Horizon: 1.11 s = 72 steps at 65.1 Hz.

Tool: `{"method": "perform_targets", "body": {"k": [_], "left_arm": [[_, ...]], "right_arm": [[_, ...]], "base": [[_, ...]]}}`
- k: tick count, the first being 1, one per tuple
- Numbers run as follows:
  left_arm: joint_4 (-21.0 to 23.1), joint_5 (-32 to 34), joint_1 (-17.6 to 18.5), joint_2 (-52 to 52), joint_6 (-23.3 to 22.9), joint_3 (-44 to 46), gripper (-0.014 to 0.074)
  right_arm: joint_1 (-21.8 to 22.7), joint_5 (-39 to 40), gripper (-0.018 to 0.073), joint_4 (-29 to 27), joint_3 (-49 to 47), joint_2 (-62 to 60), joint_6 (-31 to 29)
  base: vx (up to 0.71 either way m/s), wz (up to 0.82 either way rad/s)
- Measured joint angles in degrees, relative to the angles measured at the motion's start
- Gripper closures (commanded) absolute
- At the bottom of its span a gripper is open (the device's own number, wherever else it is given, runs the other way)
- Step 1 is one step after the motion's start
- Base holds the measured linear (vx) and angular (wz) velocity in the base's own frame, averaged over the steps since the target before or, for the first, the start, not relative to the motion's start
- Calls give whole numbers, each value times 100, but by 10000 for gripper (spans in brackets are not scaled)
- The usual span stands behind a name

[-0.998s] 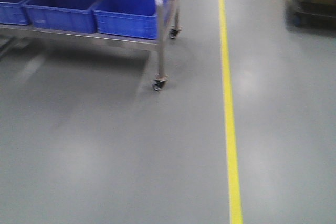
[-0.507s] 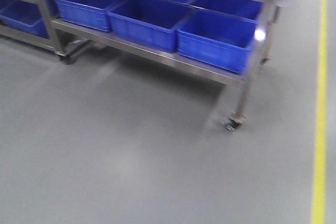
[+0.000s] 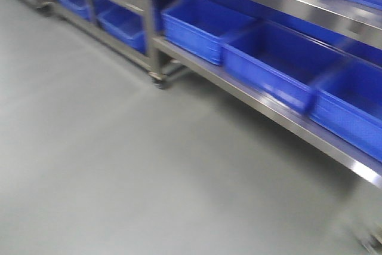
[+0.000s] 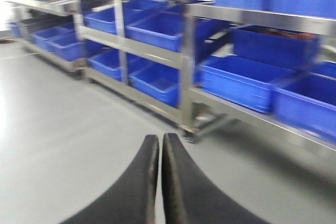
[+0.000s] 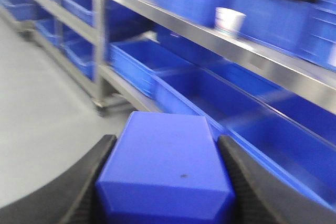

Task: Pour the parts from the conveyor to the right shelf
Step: 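Drive along the aisle toward the shelf of blue bins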

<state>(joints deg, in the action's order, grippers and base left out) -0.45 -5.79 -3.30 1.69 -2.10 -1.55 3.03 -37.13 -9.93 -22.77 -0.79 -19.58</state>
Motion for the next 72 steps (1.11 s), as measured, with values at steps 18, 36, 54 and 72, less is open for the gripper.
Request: {"method": "perform_targets", "body": {"k": [18,36,54,72], "left_arm": [[0,0,0,0,0,0,602],[0,0,0,0,0,0,602],[0,0,0,0,0,0,602],[0,0,0,0,0,0,602]], "right_arm": [[-11,-4,564,2,0,0,0],[-18,-4,564,2,0,0,0],[-18,-4,564,2,0,0,0],[-18,-4,564,2,0,0,0]], "base": [[66,77],[68,68],[71,44],[73,24]]}}
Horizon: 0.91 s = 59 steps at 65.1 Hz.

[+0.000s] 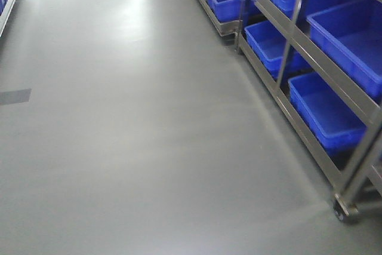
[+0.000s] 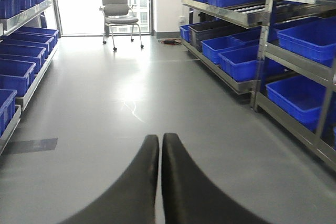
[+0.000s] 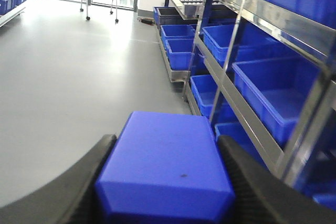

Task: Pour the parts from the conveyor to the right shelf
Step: 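Drive along the aisle toward the shelf of blue bins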

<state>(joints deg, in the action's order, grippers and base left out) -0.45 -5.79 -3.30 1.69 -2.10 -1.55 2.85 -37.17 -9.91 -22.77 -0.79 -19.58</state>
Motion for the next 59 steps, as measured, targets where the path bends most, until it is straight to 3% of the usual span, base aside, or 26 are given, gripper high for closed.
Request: {"method": "perform_targets", "body": {"k": [59], "left_arm": [[0,0,0,0,0,0,602]], "right_arm": [[0,0,564,0,0,0,0]], "base": [[74,12]]}}
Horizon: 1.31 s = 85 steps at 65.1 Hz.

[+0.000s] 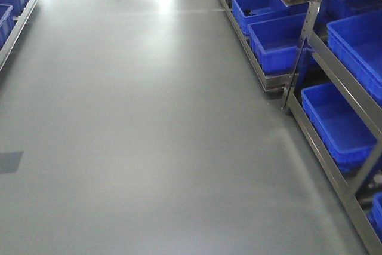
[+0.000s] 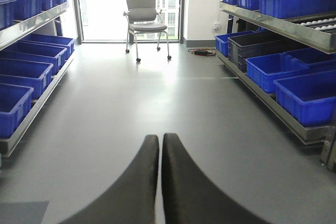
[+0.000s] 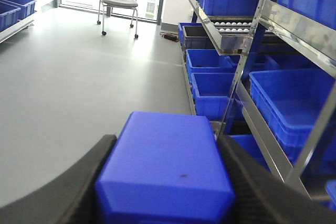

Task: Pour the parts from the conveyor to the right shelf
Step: 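Drive along the aisle toward the shelf of blue bins, then turn and stop facing the empty blue bin on the shelf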

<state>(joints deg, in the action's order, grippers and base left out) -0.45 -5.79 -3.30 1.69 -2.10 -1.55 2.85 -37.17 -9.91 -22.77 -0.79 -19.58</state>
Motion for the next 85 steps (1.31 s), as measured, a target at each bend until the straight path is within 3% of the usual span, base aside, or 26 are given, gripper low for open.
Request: {"method": "perform_targets", "body": {"k": [33,85], "left_arm": [[0,0,0,0,0,0,602],[0,0,0,0,0,0,602]], "right_arm": [[0,7,564,0,0,0,0],[0,7,564,0,0,0,0]], "base": [[63,19],[47,87]]}}
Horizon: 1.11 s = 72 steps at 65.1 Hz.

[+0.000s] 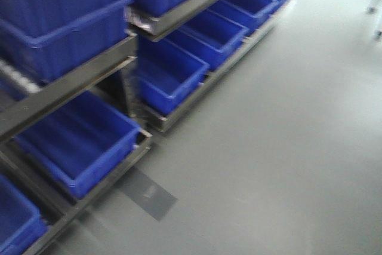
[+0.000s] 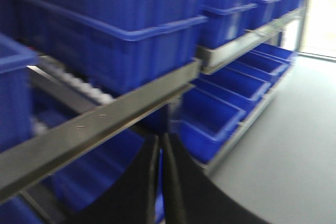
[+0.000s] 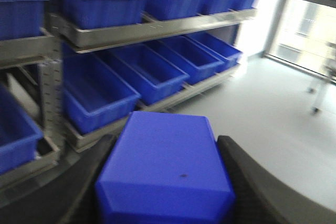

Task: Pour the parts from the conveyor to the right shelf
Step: 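Turn and stop facing the empty blue bin on the shelf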

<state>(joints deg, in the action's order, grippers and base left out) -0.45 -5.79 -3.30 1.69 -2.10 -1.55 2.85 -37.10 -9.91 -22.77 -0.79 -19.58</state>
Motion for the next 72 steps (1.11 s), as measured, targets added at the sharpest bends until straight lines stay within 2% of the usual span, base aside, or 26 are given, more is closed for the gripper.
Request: {"method": "perform_targets", "body": {"k": [51,72], "left_arm": [[0,0,0,0,0,0,602],[0,0,0,0,0,0,602]], "right_arm": [[0,5,564,0,0,0,0],[0,5,564,-5,0,0,0]], "base": [[33,90],[21,48]]}}
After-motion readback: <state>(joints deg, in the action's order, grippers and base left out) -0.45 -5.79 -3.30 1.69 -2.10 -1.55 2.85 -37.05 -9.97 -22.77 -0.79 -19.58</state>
